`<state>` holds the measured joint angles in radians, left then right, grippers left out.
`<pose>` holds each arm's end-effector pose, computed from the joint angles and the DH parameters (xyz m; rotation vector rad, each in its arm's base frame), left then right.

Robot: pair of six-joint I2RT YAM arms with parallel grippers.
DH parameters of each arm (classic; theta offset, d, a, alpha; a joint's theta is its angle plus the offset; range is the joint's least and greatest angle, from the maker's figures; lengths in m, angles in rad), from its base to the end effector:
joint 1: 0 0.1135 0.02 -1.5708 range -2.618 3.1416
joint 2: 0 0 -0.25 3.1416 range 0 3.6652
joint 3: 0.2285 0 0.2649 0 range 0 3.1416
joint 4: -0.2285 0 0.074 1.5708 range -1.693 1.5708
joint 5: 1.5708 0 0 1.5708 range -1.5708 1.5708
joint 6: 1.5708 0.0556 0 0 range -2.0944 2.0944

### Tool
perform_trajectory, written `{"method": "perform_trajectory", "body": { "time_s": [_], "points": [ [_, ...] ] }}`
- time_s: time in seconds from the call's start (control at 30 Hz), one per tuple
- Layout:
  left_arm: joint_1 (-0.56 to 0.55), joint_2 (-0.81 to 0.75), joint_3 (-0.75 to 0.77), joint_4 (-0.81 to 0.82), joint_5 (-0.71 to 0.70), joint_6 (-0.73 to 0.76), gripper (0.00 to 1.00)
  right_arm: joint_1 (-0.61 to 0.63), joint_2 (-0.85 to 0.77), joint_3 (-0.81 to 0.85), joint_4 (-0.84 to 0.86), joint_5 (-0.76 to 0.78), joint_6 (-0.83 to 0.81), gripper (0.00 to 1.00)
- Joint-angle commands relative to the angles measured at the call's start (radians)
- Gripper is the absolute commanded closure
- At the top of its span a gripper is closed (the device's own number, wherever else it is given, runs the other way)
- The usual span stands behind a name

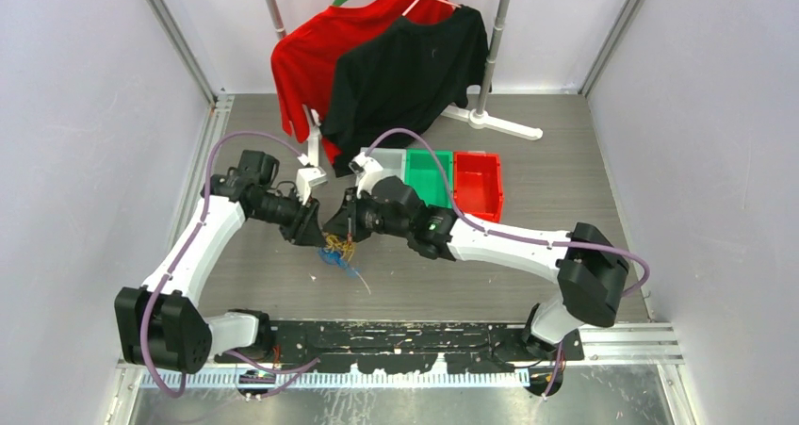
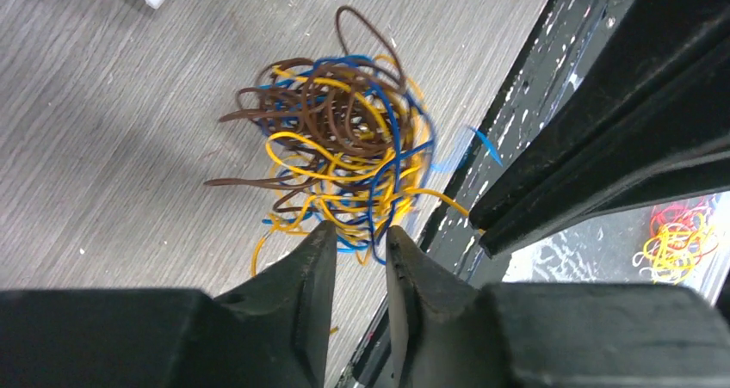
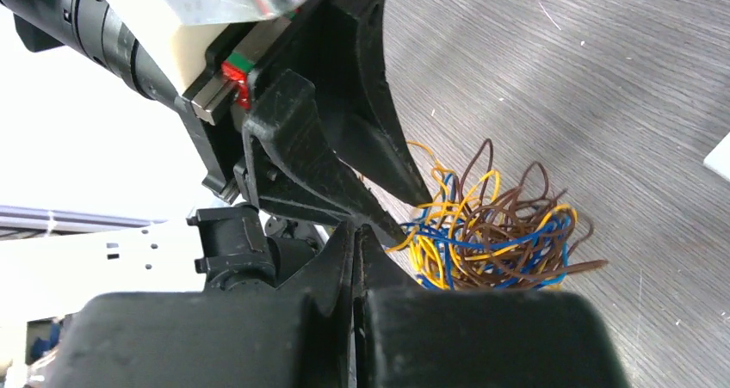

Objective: Untangle the cables

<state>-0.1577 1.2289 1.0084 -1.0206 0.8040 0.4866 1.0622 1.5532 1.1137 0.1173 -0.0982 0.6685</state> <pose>0.2283 -0.0768 0.2446 0.9674 2.3350 -0.9888 0.1887 0.3497 0.2670 -0.4838 2.0458 1.2192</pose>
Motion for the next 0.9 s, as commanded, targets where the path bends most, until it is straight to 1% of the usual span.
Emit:
{"method": "perform_trajectory", "body": {
  "time_s": [0.0,0.1,0.13,0.2,0.3,0.37,0.4,0.43,0.47,0.53,0.57,0.63,0.73,0.87],
  "points": [
    [-0.004,-0.037,-0.002,0.04,0.007,-0.01,0.78,-0.019,-0.062,-0.066,0.207,-0.028,0.124,0.99],
    [-0.005,-0.047,-0.007,0.058,-0.015,-0.011,0.89,-0.028,-0.069,-0.106,0.247,-0.033,0.164,0.99],
    [-0.005,-0.051,-0.009,0.071,-0.036,-0.016,0.94,-0.032,-0.073,-0.114,0.248,-0.03,0.173,0.99],
    [-0.005,-0.063,-0.018,0.109,-0.091,-0.027,0.99,-0.039,-0.088,-0.14,0.249,-0.029,0.183,0.99],
    [-0.005,-0.089,-0.046,0.179,-0.206,-0.034,1.0,-0.053,-0.128,-0.19,0.252,-0.024,0.199,0.99],
    [-0.005,-0.107,-0.056,0.191,-0.227,-0.029,1.0,-0.064,-0.157,-0.217,0.256,-0.02,0.213,0.99],
    [-0.004,-0.115,-0.058,0.191,-0.212,-0.027,1.0,-0.067,-0.168,-0.227,0.263,-0.017,0.221,0.99],
    [-0.005,-0.122,-0.058,0.181,-0.179,-0.022,0.98,-0.069,-0.176,-0.232,0.271,-0.019,0.228,0.99],
    [-0.005,-0.13,-0.059,0.163,-0.128,-0.012,0.93,-0.071,-0.18,-0.231,0.278,-0.024,0.233,0.99],
    [-0.005,-0.147,-0.064,0.128,-0.01,0.002,0.77,-0.072,-0.177,-0.209,0.28,-0.04,0.238,0.99],
    [-0.005,-0.149,-0.065,0.121,0.046,-0.004,0.68,-0.072,-0.174,-0.193,0.28,-0.05,0.24,0.99],
    [-0.005,-0.151,-0.072,0.135,0.115,-0.055,0.54,-0.072,-0.166,-0.161,0.287,-0.071,0.25,0.99],
    [-0.005,-0.168,-0.084,0.17,0.153,-0.126,0.47,-0.073,-0.156,-0.117,0.298,-0.101,0.27,0.99],
    [-0.005,-0.209,-0.098,0.182,0.166,-0.173,0.46,-0.072,-0.146,-0.081,0.326,-0.123,0.304,0.99]
  ]
}}
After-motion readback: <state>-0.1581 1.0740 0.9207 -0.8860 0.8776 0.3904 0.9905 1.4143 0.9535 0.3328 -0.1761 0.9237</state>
